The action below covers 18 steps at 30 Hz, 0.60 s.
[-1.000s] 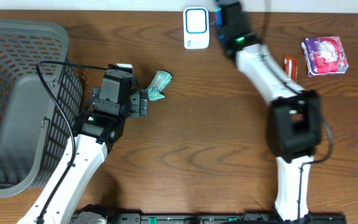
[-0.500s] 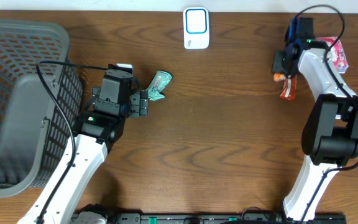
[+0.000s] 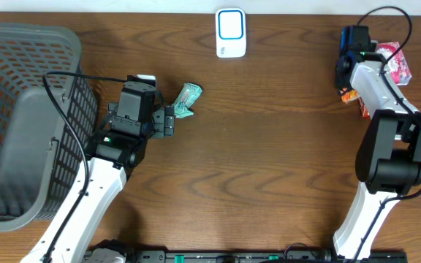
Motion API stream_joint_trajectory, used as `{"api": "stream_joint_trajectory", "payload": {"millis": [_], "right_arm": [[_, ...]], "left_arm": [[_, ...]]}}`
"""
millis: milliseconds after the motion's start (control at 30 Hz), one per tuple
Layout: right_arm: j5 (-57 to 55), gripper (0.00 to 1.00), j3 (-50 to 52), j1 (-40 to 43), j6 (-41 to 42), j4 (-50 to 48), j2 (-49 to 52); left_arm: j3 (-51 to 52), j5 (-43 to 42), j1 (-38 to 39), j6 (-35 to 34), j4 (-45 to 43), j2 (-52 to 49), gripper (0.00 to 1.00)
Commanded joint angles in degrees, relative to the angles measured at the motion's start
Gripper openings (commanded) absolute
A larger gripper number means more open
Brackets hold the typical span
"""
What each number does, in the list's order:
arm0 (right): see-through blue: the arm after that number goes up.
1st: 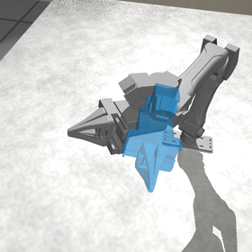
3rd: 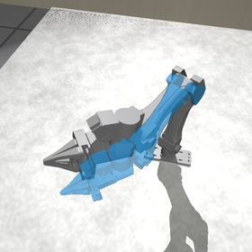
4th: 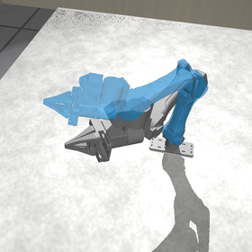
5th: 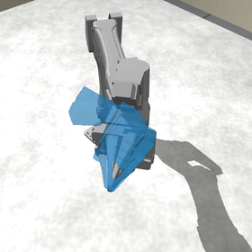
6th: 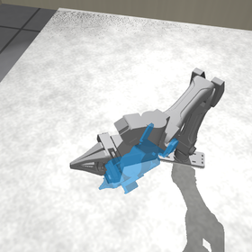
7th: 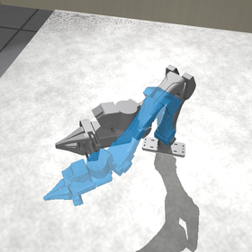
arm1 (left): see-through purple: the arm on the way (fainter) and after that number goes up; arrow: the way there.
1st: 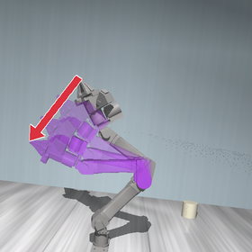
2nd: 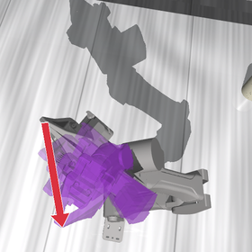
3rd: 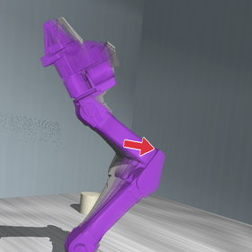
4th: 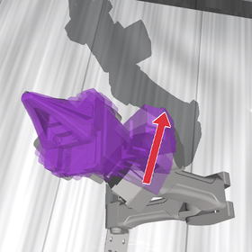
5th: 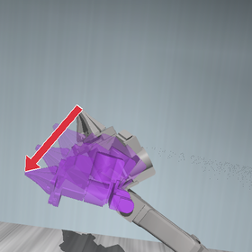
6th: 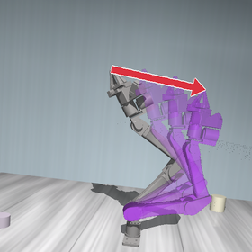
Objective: Scan the item barcode
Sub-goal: 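Place the orange Kleenex pack at the top-right corner, release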
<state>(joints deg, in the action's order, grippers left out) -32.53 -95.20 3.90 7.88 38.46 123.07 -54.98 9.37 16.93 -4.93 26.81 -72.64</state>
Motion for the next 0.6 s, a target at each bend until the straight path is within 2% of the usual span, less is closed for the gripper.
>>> {"api": "stream_joint_trajectory", "payload": {"millis": [0, 100, 200, 300, 367, 567], "right_arm": [[3.5, 0.99, -7.7, -3.7, -0.7, 3.8, -0.9], [11.5, 0.99, -12.8, -5.7, -0.7, 9.3, -2.2], [33.3, 0.99, -16.7, -8.4, -0.7, 14.8, -4.4], [52.8, 0.99, -16.7, -10.5, -0.6, 14.5, -4.7], [61.4, 0.99, -15.3, -12.3, 0.0, 12.4, -4.2], [63.5, 0.99, -9.4, -19.3, 16.5, 4.5, -1.9]], "left_arm": [[-0.1, 0.1, -0.2, -0.5, 0.2, 0.0, 0.98], [-0.1, 0.1, -0.2, -0.5, 0.2, 0.0, 0.98], [-0.1, 0.1, -0.1, -0.5, 0.2, 0.0, 0.98], [-0.1, 0.1, -0.2, -0.5, 0.2, 0.0, 0.98], [-0.1, 0.1, -0.2, -0.5, 0.2, 0.0, 0.98], [-0.1, 0.1, -0.2, -0.5, 0.2, 0.0, 0.98]]}}
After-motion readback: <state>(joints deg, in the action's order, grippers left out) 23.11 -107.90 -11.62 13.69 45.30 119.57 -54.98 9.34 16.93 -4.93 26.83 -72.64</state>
